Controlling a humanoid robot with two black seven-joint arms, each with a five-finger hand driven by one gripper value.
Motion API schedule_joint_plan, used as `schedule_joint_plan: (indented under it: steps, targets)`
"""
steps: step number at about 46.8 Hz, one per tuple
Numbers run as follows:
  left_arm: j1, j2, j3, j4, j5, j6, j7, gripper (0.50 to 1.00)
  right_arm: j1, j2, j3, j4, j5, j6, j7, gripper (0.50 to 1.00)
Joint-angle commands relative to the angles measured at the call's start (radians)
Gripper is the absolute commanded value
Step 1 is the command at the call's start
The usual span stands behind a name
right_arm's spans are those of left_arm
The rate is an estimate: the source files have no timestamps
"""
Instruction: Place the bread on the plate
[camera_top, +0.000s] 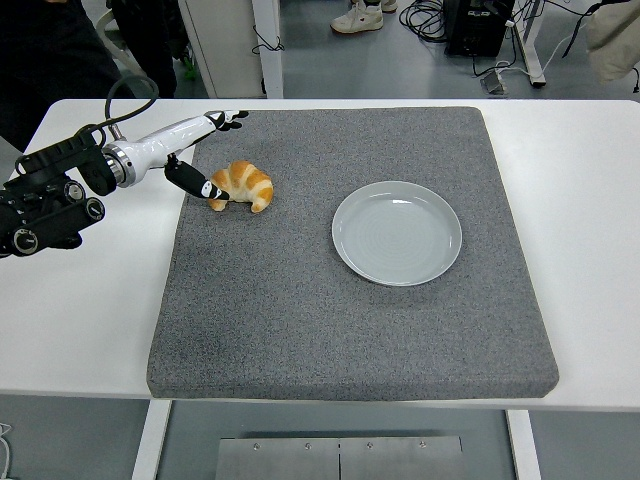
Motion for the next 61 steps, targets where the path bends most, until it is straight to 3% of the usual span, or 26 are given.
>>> schedule_joint_plan:
  steps: [1, 17, 22, 30, 48, 61]
  targets:
    - [0.015, -0.017, 0.0, 0.006, 0.001, 0.02, 0.0, 0.951, 0.0, 0.0, 0.0, 0.0, 0.001, 0.0, 0.0, 1.0]
    - [0.046, -0.054, -0.005, 0.031, -0.009, 0.083, -0.001, 0.951, 0.0, 0.0, 0.0, 0.0, 0.001, 0.0, 0.0, 1.0]
    - [0.052, -0.092, -0.005, 0.08, -0.015, 0.098, -0.029, 0.951, 0.0, 0.0, 0.0, 0.0, 0.001, 0.0, 0.0, 1.0]
    - [0.064, -0.138, -0.009, 0.132, -0.018, 0.101, -0.034, 0.951, 0.0, 0.0, 0.0, -0.002, 0.001, -0.001, 0.0, 1.0]
    - [0.078, -0.157, -0.011, 0.149, -0.018, 0.101, -0.034, 0.951, 0.002, 0.0, 0.001, -0.006, 0.001, -0.001, 0.0, 1.0]
    - [0.091, -0.16, -0.014, 0.187, -0.022, 0.101, -0.034, 0.893, 0.003, 0.0, 0.0, -0.006, 0.001, -0.001, 0.0, 1.0]
